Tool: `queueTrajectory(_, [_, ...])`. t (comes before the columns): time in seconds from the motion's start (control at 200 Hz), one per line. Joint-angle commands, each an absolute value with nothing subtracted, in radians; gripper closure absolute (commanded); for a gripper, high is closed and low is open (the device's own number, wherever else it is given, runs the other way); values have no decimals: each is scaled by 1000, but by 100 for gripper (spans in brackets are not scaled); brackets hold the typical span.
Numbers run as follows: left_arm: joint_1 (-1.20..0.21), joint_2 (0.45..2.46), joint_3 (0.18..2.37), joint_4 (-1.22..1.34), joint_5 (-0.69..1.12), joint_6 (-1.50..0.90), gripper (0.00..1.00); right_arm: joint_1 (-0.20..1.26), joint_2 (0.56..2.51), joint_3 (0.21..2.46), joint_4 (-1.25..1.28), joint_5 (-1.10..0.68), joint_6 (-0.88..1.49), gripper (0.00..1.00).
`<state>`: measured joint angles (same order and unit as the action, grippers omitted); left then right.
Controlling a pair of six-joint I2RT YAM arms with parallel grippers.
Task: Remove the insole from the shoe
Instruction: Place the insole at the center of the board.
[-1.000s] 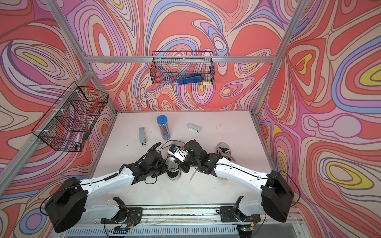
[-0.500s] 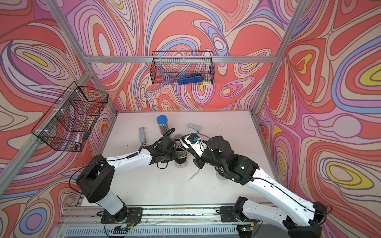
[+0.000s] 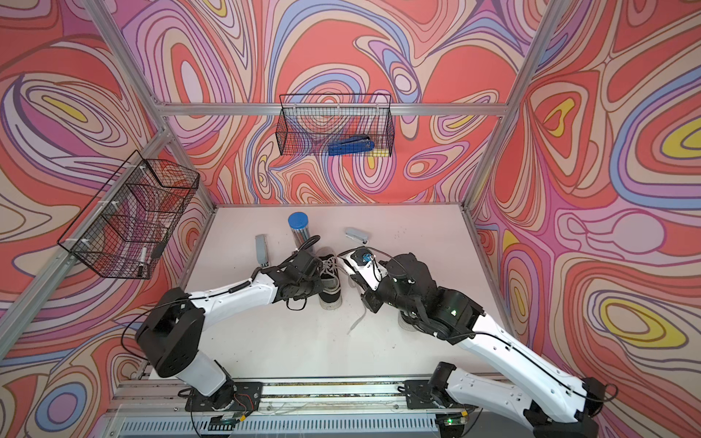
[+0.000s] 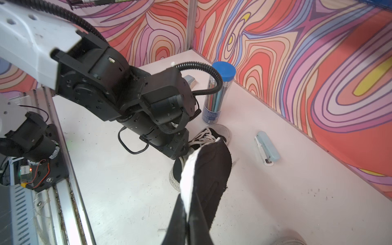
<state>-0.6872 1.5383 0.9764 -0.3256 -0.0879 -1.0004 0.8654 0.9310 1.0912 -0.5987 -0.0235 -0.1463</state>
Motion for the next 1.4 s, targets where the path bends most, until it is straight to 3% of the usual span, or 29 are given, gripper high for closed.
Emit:
queueTrajectory(0.0, [-606,1332,921,-410,-148,-1022,56,867,936,1083,-579,-206,-212,100])
queueTrajectory(0.19, [-328,978,874,-654,-181,-948,51,907,1075,1040,-340,-466,-144,100])
queueTrajectory(0.346, [-107,789,874,-819,-199,-932,51,1045,1299,1020,-41,-302,-120,100])
queueTrajectory(0.556, [-98,652,900,-970,-310,-948,52,1078,1539,1078,155,-112,-219,100])
queueTrajectory(0.761, [-98,609,899,-1006,-316,-966,52,1145,1748,1136,127,-49,-344,100])
queueTrajectory(0.971, [-99,619,919,-1012,-308,-954,51,1204,1906,1152,150,-80,-302,100])
queueTrajectory(1.237, [-98,631,919,-998,-285,-933,51,1209,1937,1127,224,-202,-158,59])
queueTrajectory(1.397, [-99,658,914,-966,-235,-910,49,1198,1841,1067,257,-270,-85,44])
